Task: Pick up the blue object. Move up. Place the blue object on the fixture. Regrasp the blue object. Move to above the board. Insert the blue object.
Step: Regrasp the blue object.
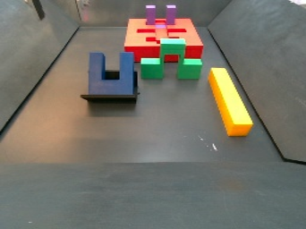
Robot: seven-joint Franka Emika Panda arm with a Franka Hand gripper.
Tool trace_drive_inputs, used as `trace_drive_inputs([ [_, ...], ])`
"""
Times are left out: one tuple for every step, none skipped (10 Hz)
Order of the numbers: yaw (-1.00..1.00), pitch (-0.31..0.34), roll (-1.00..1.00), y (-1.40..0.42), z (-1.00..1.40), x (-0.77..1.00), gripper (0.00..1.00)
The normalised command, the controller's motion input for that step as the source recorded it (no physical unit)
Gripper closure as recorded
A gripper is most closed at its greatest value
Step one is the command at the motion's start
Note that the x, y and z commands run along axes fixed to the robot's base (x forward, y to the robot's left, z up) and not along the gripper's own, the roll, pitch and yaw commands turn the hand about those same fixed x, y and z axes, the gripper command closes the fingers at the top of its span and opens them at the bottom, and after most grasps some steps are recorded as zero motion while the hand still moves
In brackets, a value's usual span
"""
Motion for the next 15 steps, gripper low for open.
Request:
trace_drive_inputs([
  [0.09, 0.177, 0.73, -0.14, 0.24, 0.43, 0.00],
  [0.08, 0.163, 0.71, -0.13, 0.24, 0.35, 0.00],
  [0.08, 0.149, 0.66, -0.12, 0.25, 0.31, 0.00],
  [0.09, 0.149, 0.64, -0.11, 0.24, 0.30, 0.00],
  [0.09, 0.203, 0.60, -0.08, 0.22, 0.40, 0.00],
  [0.08, 0.180, 0.59, -0.08, 0.23, 0.33, 0.00],
  [0.07, 0.140, 0.60, -0.10, 0.24, 0.26, 0.00],
  [0.07, 0.100, 0.62, -0.12, 0.23, 0.17, 0.00],
  [0.05, 0.000, 0.65, -0.15, 0.22, 0.00, 0.00],
  [0.03, 0.020, 0.65, -0.11, 0.15, 0.08, 0.00],
  [0.01, 0.069, 0.72, -0.08, 0.07, 0.15, 0.00],
  [0.00, 0.100, 0.98, -0.07, 0.03, 0.23, 0.00],
  [0.00, 0.126, 1.00, -0.01, 0.00, 0.34, 0.00],
  [0.00, 0.046, 0.71, 0.00, -0.20, 0.27, 0.00],
  [0.00, 0.043, 0.38, 0.01, -0.21, 0.07, 0.00],
])
